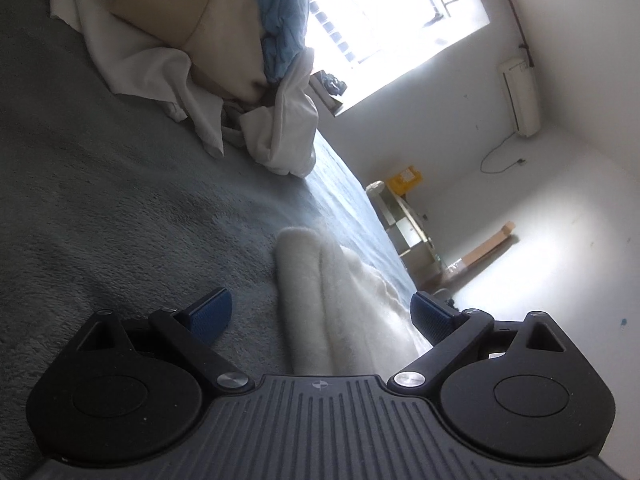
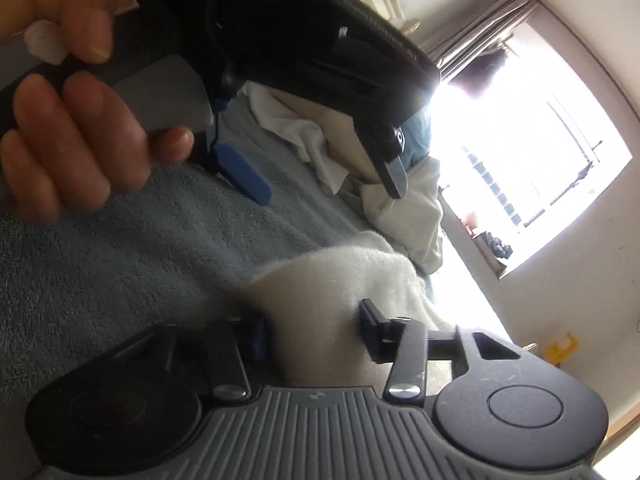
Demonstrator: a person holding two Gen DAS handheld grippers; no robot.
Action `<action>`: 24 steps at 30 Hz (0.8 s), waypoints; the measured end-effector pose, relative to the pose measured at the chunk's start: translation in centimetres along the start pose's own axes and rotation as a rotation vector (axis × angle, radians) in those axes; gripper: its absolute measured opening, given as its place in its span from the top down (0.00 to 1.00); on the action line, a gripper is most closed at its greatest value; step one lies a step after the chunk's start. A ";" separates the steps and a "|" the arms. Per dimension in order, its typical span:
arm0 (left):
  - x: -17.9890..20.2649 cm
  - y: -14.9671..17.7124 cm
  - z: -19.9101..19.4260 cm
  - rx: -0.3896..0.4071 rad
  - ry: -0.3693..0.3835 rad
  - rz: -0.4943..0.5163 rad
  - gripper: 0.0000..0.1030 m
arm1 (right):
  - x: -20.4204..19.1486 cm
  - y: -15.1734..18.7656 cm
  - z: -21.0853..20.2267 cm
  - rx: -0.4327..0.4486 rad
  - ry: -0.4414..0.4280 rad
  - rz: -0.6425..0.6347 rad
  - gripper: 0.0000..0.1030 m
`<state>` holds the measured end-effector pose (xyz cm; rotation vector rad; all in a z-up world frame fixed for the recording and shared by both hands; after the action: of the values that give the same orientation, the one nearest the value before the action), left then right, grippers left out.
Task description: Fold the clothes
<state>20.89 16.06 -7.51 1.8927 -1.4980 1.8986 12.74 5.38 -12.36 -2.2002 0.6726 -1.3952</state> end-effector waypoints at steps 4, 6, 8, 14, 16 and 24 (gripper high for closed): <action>0.3 -0.3 1.3 -0.049 0.030 -0.024 0.05 | 0.7 0.2 -0.6 0.038 0.030 0.038 0.75; 0.7 -0.6 2.4 -0.089 0.039 -0.028 0.05 | 1.4 0.1 -0.9 0.044 0.027 0.074 0.76; 0.9 -0.8 3.8 -0.134 0.046 -0.037 0.05 | 1.9 0.1 -1.0 0.053 0.025 0.093 0.76; 1.4 -2.1 8.7 -0.274 -0.051 -0.015 0.06 | 2.0 0.9 -2.3 0.075 0.019 0.156 0.76; 1.8 -2.4 10.3 -0.302 -0.085 0.002 0.06 | 2.1 1.2 -2.4 0.081 0.017 0.178 0.76; 3.1 -3.5 13.9 -0.351 -0.222 0.009 0.57 | 3.7 2.0 -3.6 0.103 -0.005 0.285 0.77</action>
<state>32.47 7.21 -6.36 1.9743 -1.7637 1.3475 10.46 1.15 -9.58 -1.9398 0.8552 -1.2479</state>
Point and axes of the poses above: each gripper's, at about its wrist camera, not at the fingertips, and z roughly the way its jaws point, x to its right, y to its underside, the point moved 3 cm from there along z, roughly the way its jaws point, and after that the axes turned 1 degree about z, right-handed, at the moved point
